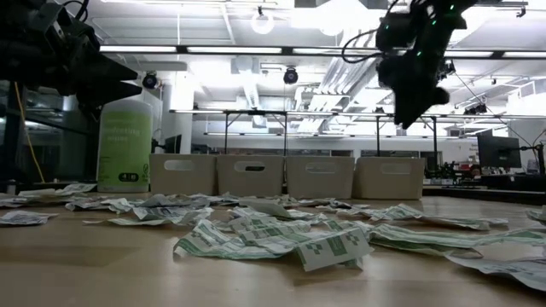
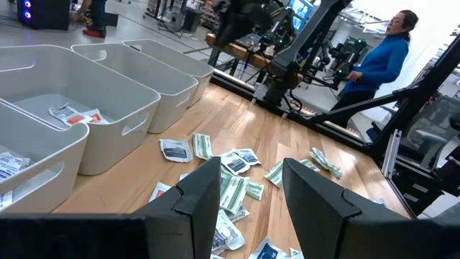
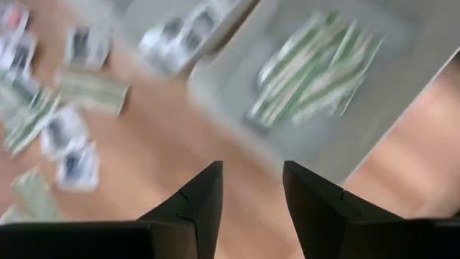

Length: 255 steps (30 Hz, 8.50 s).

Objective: Pick & Place First Aid Supplies
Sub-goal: Put the bandage into the right gray bin

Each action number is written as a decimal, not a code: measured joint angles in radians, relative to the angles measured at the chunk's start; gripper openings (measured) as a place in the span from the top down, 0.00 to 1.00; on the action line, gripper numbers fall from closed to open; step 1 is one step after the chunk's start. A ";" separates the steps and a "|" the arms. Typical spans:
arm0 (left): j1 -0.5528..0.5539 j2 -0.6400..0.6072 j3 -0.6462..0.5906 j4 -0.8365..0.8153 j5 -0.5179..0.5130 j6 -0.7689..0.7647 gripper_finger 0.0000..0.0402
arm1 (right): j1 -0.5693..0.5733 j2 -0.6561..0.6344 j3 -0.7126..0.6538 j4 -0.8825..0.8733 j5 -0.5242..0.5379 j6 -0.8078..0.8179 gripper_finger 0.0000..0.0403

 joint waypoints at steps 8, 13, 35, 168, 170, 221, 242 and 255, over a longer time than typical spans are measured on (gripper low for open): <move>0.000 0.000 0.000 0.000 0.000 0.000 0.63 | 0.240 -0.056 0.000 -0.141 -0.011 0.171 0.65; 0.000 0.000 0.000 0.000 0.000 0.000 0.63 | 0.427 -0.057 -0.008 -0.147 -0.009 0.319 0.65; 0.000 0.000 0.000 0.000 0.000 0.000 0.63 | 1.236 -0.056 -0.298 0.114 0.169 1.608 0.65; 0.000 0.000 0.000 0.000 0.000 0.000 0.63 | 0.660 -0.200 -0.414 0.455 1.094 0.640 1.00; 0.000 0.000 0.000 0.000 0.000 0.000 0.63 | 0.597 -0.200 -0.423 0.502 1.079 0.572 1.00; 0.000 0.000 0.000 0.000 0.000 0.000 0.63 | 0.439 -0.287 -0.583 0.797 0.036 0.620 0.63; 0.000 0.000 0.000 0.000 0.000 0.000 0.63 | 1.046 -0.284 -0.580 0.873 0.332 1.056 0.63; 0.000 0.000 0.000 0.000 0.000 0.000 0.63 | 1.115 0.018 -0.125 0.371 0.301 1.128 0.63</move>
